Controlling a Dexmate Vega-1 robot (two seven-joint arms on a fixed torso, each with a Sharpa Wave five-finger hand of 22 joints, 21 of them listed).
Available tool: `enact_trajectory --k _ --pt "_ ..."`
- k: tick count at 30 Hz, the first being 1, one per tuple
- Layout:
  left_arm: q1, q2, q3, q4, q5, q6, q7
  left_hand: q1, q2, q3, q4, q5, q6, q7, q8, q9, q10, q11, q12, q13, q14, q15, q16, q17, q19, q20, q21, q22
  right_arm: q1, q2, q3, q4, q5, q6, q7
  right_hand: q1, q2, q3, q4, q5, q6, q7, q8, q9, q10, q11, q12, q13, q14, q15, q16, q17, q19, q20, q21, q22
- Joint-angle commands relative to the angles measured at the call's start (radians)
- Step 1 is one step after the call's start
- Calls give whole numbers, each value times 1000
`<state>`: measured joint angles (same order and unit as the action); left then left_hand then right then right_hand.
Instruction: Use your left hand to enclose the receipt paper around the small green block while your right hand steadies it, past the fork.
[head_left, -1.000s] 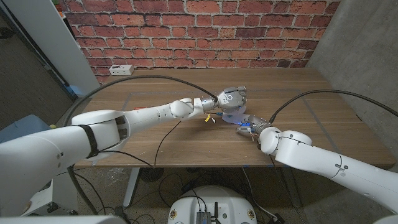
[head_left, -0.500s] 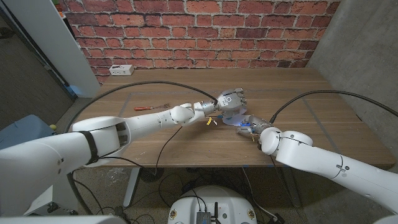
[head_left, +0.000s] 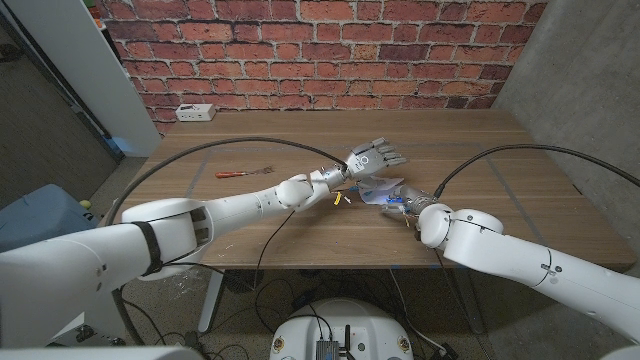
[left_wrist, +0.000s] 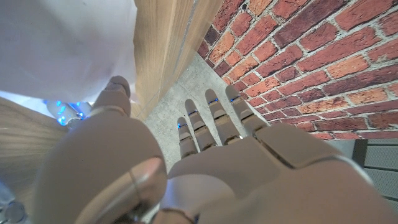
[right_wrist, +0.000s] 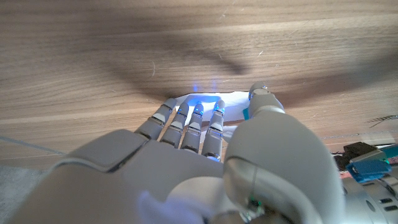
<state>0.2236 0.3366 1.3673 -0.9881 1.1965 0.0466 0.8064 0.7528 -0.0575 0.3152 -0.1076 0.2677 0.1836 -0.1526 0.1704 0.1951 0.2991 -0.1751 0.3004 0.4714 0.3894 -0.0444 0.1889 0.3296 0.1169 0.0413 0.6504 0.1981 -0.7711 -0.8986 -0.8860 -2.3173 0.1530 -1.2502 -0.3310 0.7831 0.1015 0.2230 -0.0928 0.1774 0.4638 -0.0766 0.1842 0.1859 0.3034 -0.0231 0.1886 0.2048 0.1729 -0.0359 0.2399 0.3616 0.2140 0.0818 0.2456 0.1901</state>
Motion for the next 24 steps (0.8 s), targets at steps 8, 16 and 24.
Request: enact_trajectory --k 8,16,24 --pt "33 -27 -67 68 -206 -111 152 64 204 122 -22 -64 405 -48 121 8 266 18 142 -38 248 -163 63 3 207 -56 111 4 -80 -6 62 1 -40 108 -83 8 55 21 -5 9 21 10 10 1 12 0 15 2 17 -15 7 -5 22 -8 4 1" --pt "43 59 -124 -63 -314 -255 -17 20 215 160 -8 -80 549 22 177 16 410 42 177 -68 413 -157 93 -8 306 -57 176 2 -153 48 64 13 -174 129 -242 2 77 36 0 16 51 14 17 0 32 1 23 2 68 -32 31 -2 66 -18 20 2" --pt "46 132 -184 -187 -374 -356 -292 -25 180 182 -24 -75 601 41 176 6 425 66 149 -91 489 -145 106 -25 498 -63 258 -8 -205 140 84 41 -262 71 -353 -19 69 32 7 15 38 -3 8 0 -14 -5 7 3 29 -27 19 1 41 -15 9 4"
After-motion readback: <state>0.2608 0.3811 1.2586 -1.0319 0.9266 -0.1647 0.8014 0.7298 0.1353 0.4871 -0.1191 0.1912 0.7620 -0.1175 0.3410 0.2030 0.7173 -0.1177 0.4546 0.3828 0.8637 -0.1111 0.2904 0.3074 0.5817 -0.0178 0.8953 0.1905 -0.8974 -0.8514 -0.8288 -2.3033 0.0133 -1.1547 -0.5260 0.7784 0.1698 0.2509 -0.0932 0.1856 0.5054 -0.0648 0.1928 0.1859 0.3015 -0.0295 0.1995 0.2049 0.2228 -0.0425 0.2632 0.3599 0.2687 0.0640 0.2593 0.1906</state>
